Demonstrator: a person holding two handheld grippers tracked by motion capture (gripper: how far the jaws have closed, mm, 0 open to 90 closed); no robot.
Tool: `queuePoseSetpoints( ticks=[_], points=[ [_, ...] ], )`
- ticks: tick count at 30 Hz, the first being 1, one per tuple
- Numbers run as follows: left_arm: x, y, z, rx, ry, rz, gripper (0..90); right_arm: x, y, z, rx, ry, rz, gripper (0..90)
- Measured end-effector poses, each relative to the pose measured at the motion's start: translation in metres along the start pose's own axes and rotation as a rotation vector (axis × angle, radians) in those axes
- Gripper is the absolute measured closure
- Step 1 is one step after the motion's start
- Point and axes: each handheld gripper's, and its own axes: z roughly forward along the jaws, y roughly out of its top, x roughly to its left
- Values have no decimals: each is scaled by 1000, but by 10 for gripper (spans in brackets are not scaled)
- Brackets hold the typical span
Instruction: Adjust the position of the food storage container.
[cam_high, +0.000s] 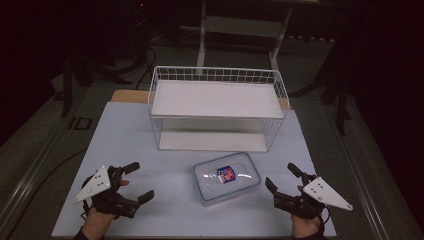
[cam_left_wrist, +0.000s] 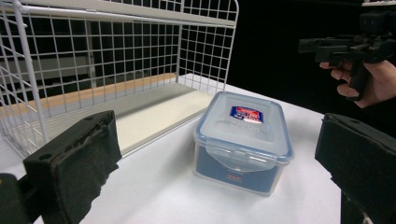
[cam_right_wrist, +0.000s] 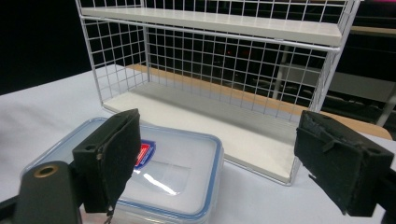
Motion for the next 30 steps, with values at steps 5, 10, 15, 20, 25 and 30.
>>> queuePoseSetpoints(
  ticks=[5, 10, 15, 20, 25, 30],
  points=[
    [-1, 0, 0, -1, 3, 6, 0, 2, 2, -1, -5, -7, -8, 136],
    [-2, 0, 1, 1, 0, 11, 0, 3, 9, -5, -17, -17, -7, 135],
    [-1, 0, 1, 0, -1, 9, 0, 3, 18, -6, -31, -11, -14, 135],
    [-2, 1, 2, -7, -5, 7, 0, 2, 27, -1, -29, 58, -12, 136],
    [-2, 1, 1, -9, -10, 4, 0, 3, 30, 7, 3, 126, -4, 135],
    [-1, 2, 1, -15, -9, 0, 0, 10, 32, 18, 32, 212, 22, 130]
  ],
)
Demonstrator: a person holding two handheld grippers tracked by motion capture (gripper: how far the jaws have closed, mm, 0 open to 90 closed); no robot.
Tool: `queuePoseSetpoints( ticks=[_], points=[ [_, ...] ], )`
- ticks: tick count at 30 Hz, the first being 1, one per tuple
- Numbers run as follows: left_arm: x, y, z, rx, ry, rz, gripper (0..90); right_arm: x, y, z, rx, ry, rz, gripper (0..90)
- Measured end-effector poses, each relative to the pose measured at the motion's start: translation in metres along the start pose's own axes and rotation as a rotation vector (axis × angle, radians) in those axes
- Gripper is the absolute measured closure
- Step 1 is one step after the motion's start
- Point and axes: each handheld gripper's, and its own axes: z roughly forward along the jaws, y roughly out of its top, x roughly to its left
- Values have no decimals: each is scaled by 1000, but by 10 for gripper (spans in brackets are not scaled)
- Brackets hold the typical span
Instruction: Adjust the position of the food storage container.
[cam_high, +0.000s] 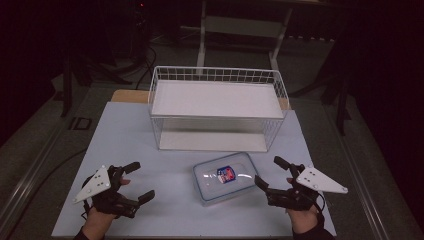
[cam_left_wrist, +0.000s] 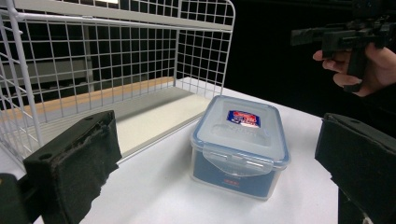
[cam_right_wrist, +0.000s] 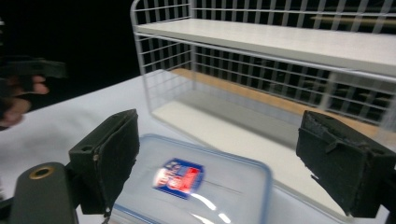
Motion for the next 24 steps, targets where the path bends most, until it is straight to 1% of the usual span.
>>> queuePoseSetpoints(
  ticks=[1, 3, 5, 6, 7, 8, 9, 10, 11, 12, 13, 14, 15, 16, 17, 18, 19, 20, 21, 22, 23, 24],
  points=[
    [0, 0, 0, -1, -1, 0, 0, 3, 0, 6, 20, 39, 1, 134],
    [0, 0, 0, 1, -5, 2, 0, 8, -1, 12, 43, 80, 6, 137],
    [0, 0, 0, 0, -6, 3, 0, 14, -4, 18, 64, 115, 3, 167],
    [0, 0, 0, -1, -6, 4, 0, 14, -4, 18, 64, 115, 3, 167],
    [0, 0, 0, 0, -6, 5, 0, 16, -5, 22, 77, 129, 2, 174],
    [0, 0, 0, 1, -6, 5, 0, 21, -11, 29, 111, 159, 15, 224],
    [0, 0, 0, 1, -4, 5, 0, 23, -13, 32, 127, 166, 17, 238],
    [0, 0, 0, 1, -4, 3, 0, 23, -13, 32, 127, 166, 17, 238],
    [1, 0, 0, -1, -4, 3, 0, 27, -20, 38, 157, 197, 32, 320],
    [1, 0, -1, -3, -4, 3, 0, 28, -23, 41, 178, 207, 28, 342],
    [1, 0, -1, -5, -3, 4, 0, 28, -23, 41, 178, 207, 28, 342],
    [1, 1, -1, -5, -3, 6, 0, 33, -31, 45, 215, 219, 10, 445],
    [1, 1, -1, -5, -3, 6, 0, 36, -34, 46, 230, 213, 0, 463],
    [0, 0, -1, -1, -2, 9, 0, 38, -38, 48, 244, 224, -6, 512],
    [0, 0, -1, -1, -2, 9, 0, 38, -38, 48, 244, 224, -6, 512],
    [0, 0, -1, -1, -3, 10, 0, 40, -41, 50, 261, 238, -8, 532],
    [0, 0, -1, -1, -5, 11, 0, 42, -44, 52, 273, 239, -10, 553],
    [0, 0, 0, 1, -4, 13, 0, 45, -50, 56, 303, 273, -10, 607],
    [-1, 0, 0, 2, -5, 15, 0, 47, -53, 58, 314, 273, -18, 644],
    [-1, 0, 0, 2, -5, 16, 0, 47, -53, 58, 314, 273, -18, 644],
    [-1, 0, 0, 2, -5, 17, 0, 49, -57, 61, 336, 297, -21, 678],
    [-1, 0, -1, 2, -5, 17, 0, 51, -58, 62, 350, 299, -28, 702]
  ],
)
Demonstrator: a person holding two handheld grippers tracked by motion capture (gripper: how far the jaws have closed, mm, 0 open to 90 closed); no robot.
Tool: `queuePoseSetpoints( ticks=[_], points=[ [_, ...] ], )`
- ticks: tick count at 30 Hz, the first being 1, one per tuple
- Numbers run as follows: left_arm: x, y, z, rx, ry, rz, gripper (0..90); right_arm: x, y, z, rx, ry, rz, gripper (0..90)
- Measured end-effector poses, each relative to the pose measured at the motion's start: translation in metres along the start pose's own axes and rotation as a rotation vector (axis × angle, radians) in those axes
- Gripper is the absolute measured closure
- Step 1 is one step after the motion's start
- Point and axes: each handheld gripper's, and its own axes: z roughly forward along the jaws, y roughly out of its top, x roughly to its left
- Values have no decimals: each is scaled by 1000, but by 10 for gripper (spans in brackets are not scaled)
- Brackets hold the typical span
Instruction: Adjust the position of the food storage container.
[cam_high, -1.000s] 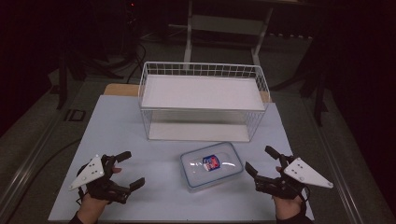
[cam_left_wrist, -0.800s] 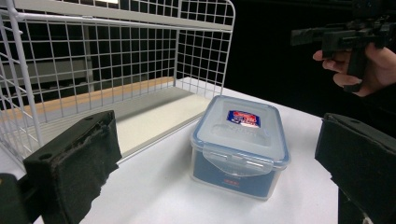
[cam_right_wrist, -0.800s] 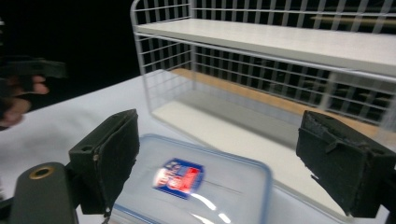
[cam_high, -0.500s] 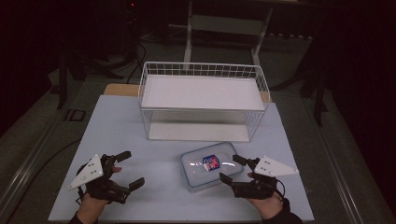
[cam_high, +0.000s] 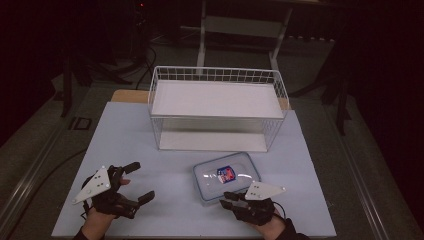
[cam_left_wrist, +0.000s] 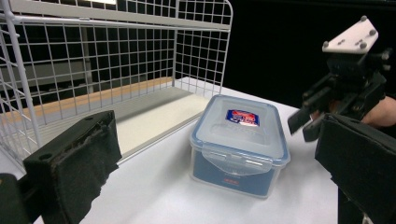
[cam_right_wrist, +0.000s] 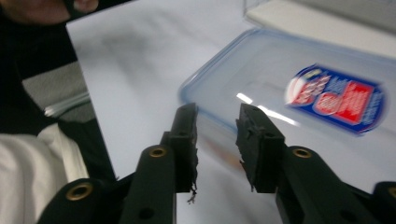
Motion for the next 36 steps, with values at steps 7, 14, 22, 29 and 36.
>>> queuePoseSetpoints(
  ticks=[7, 14, 22, 29, 36],
  points=[
    [0, 0, 0, -2, 1, -3, 0, 6, -6, 13, 78, 12, -25, 859],
    [0, 0, 0, -1, -2, -2, 0, 6, -9, 24, 134, 3, -45, 898],
    [0, 0, 0, 2, 1, 0, 0, 5, -4, 33, 135, -2, -62, 898],
    [0, 0, 0, 4, -1, 1, 0, 2, 4, 43, 130, -3, -77, 898],
    [1, -1, 1, 8, -4, 0, 0, 1, 11, 51, 124, -11, -94, 899]
  ],
)
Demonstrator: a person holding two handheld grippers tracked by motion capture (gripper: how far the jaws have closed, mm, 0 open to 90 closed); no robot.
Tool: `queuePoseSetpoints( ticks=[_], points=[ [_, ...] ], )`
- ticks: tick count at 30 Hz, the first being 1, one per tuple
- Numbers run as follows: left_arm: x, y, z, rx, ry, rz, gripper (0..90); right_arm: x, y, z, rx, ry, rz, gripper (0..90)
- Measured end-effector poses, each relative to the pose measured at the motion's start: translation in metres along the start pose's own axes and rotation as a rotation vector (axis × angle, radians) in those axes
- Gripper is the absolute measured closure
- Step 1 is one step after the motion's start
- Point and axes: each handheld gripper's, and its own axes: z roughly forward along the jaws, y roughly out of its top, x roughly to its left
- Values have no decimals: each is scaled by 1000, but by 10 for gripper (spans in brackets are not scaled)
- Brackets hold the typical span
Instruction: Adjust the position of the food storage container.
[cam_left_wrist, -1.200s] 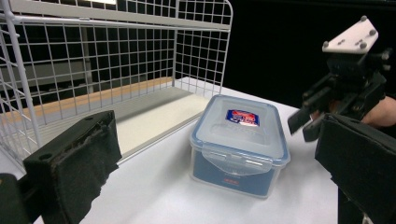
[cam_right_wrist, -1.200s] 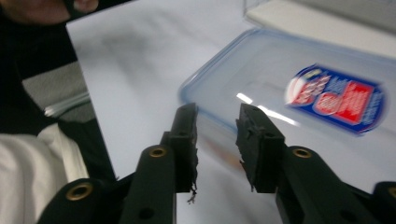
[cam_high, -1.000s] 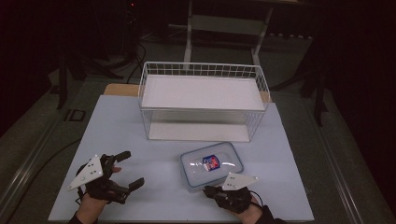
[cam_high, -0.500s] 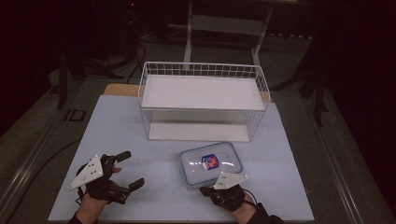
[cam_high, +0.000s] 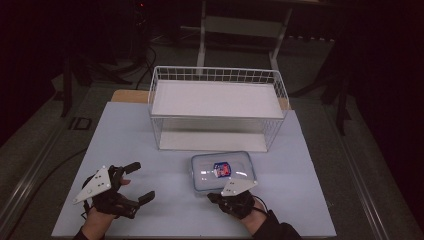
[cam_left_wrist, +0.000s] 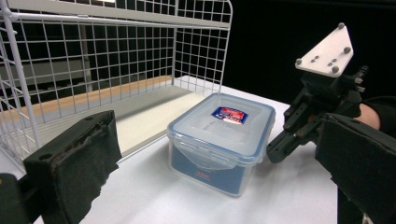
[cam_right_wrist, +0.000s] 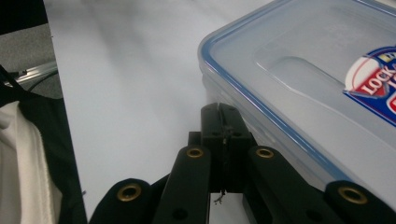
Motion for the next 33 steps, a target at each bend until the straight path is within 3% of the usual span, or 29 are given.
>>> queuePoseSetpoints(
  ticks=[11, 16, 18, 22, 23, 24, 25, 26, 27, 28, 29, 30, 33],
  points=[
    [0, 0, 0, 5, -1, -1, 0, -3, 12, 16, -5, 3, -16, 898],
    [-1, 0, 0, 7, -4, 1, 0, -2, 15, 5, -34, -2, -18, 898],
    [-1, 0, 0, 7, -5, 0, 0, -5, 16, -8, -62, -35, -21, 898],
    [-1, 0, 1, 9, -5, 2, 0, -35, 7, -43, -111, -161, 56, 898],
    [-1, 0, 1, 10, -5, 3, 0, -35, 7, -43, -111, -161, 56, 898],
    [-1, 0, 1, 11, -4, 4, 0, -47, 0, -57, -126, -220, 88, 898],
    [-1, -1, 1, 10, -5, 4, 0, -53, -3, -63, -130, -249, 102, 898],
    [-1, -1, 1, 12, -4, 3, 0, -53, -3, -63, -130, -249, 102, 898],
    [0, -1, 1, 13, -4, 3, 0, -63, -10, -73, -128, -306, 129, 898],
    [0, -1, 1, 13, -4, 3, 0, -63, -10, -73, -128, -306, 129, 898],
    [0, -1, 2, 14, -4, 3, 0, -73, -18, -79, -115, -348, 160, 898],
    [0, -1, 2, 14, -5, 4, 0, -73, -18, -79, -115, -348, 160, 898],
    [-1, -1, 2, 16, -7, 3, 0, -86, -33, -78, -66, -380, 219, 899]
  ],
)
